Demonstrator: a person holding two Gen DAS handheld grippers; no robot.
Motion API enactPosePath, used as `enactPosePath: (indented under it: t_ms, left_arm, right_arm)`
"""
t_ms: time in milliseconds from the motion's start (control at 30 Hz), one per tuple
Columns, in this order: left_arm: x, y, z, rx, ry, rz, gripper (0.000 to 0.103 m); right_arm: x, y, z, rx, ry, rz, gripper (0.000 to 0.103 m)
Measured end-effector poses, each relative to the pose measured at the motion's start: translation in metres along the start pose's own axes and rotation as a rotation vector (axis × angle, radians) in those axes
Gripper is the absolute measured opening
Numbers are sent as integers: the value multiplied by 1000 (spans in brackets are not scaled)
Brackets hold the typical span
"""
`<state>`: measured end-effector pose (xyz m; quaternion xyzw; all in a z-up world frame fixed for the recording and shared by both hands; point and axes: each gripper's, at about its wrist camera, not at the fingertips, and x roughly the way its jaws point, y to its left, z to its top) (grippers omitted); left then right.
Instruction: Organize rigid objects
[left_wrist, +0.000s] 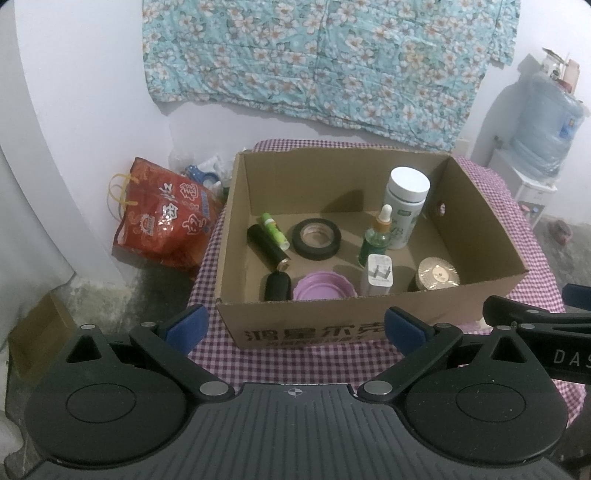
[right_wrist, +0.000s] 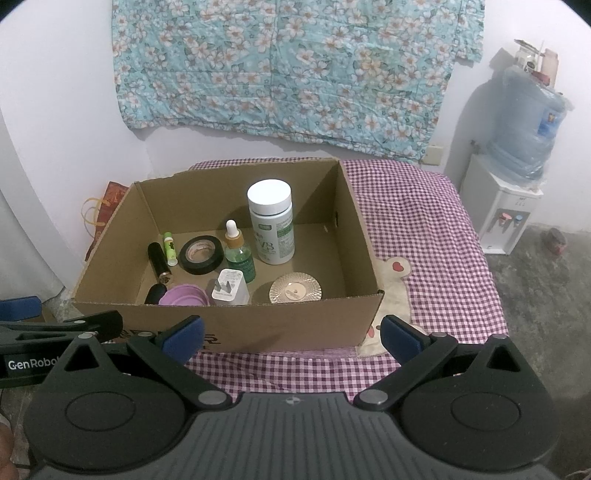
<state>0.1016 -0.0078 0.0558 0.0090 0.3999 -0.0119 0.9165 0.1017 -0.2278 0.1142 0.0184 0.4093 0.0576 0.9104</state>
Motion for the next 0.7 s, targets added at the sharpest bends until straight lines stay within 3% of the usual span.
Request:
enactPosePath:
  t_ms: [700]
  left_arm:
    - [0, 1, 0, 3, 0, 2, 102]
  right_arm:
    - [0, -1, -1, 4, 2, 0, 103]
